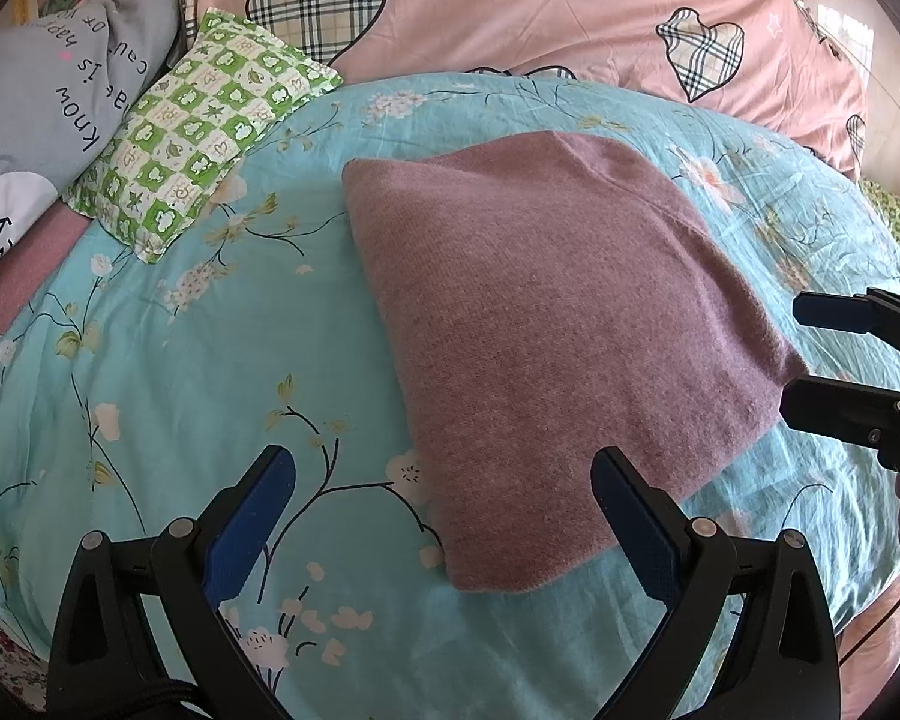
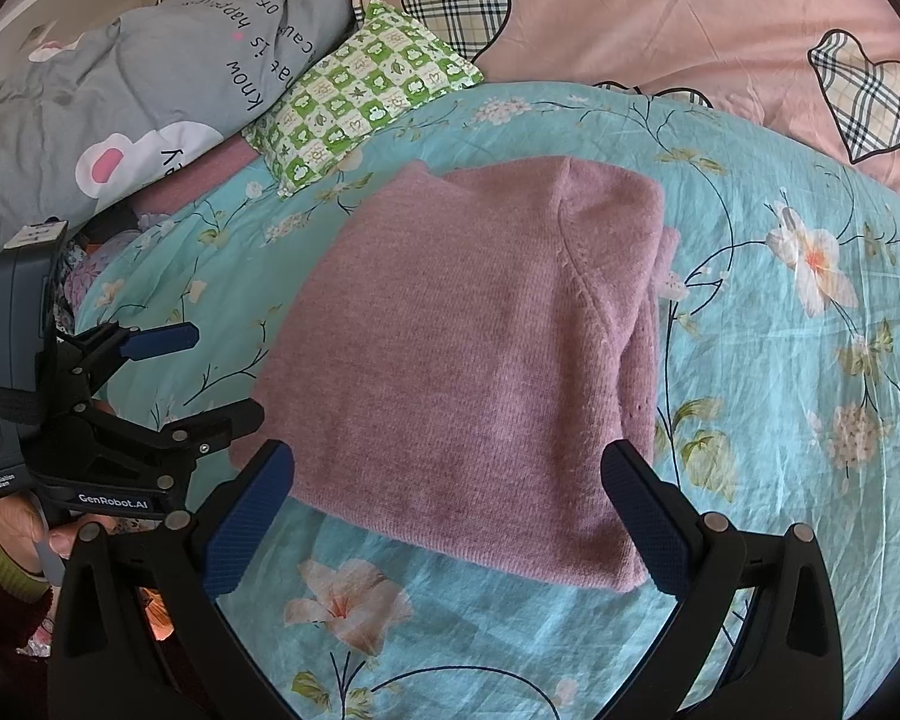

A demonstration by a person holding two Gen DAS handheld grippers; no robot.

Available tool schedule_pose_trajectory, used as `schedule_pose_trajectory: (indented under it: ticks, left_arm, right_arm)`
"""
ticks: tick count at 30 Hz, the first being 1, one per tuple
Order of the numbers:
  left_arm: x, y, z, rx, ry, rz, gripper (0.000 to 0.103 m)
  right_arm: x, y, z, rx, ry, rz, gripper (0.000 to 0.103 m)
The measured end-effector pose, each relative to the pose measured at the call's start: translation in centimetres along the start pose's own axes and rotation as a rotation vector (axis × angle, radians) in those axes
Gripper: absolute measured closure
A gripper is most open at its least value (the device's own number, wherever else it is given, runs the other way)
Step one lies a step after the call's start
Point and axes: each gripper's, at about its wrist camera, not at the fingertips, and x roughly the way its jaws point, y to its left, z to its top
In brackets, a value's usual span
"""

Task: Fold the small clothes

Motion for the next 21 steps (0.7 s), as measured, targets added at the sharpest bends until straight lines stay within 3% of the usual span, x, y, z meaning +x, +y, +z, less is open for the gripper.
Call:
schedule_pose_trajectory:
  ticks: [21]
  left_arm:
    - [-0.06,-0.19,0.03,0.001,-0.001,0.001,0.004]
  right_arm:
    - [-0.06,0.01,0.02,0.003,-0.002,0.002,0.001]
